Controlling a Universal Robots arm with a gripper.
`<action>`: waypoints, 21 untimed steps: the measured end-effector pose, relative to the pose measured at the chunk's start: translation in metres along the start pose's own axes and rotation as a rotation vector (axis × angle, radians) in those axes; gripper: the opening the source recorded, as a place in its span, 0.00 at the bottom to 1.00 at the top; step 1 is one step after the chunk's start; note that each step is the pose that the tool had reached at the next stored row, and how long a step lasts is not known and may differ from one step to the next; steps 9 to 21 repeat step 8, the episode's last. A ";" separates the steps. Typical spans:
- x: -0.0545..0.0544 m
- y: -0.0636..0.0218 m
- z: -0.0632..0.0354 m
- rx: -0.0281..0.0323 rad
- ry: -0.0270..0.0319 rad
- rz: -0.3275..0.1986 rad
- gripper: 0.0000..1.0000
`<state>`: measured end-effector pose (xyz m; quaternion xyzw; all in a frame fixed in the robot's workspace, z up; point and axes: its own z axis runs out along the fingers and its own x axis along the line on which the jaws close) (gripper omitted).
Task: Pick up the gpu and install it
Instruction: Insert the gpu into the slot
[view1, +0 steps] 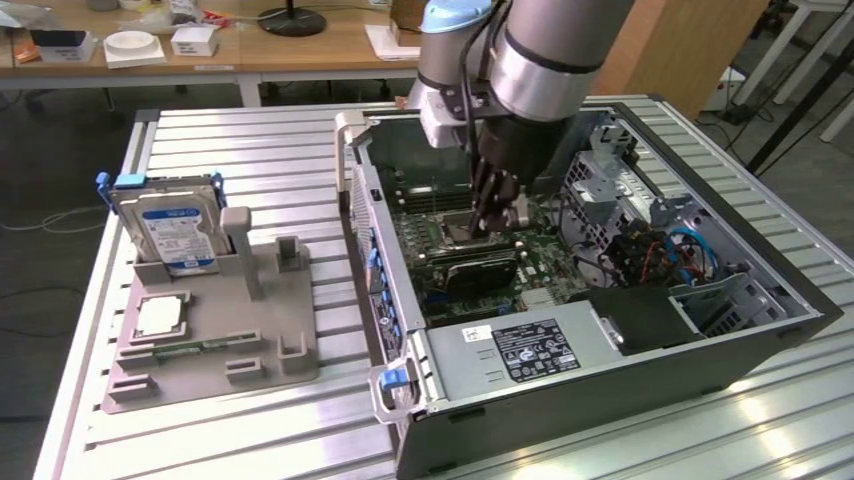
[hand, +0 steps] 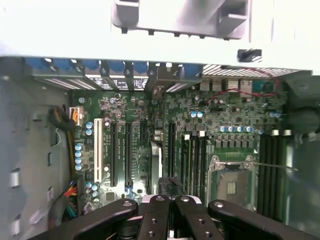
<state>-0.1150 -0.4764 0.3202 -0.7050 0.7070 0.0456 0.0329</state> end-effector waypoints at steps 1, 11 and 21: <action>0.000 0.0000 -0.0031 -0.0008 0.0000 0.000 0.11; 0.000 0.0000 -0.0040 -0.0012 0.0001 0.000 0.11; 0.000 0.0000 -0.0040 -0.0012 0.0001 0.000 0.11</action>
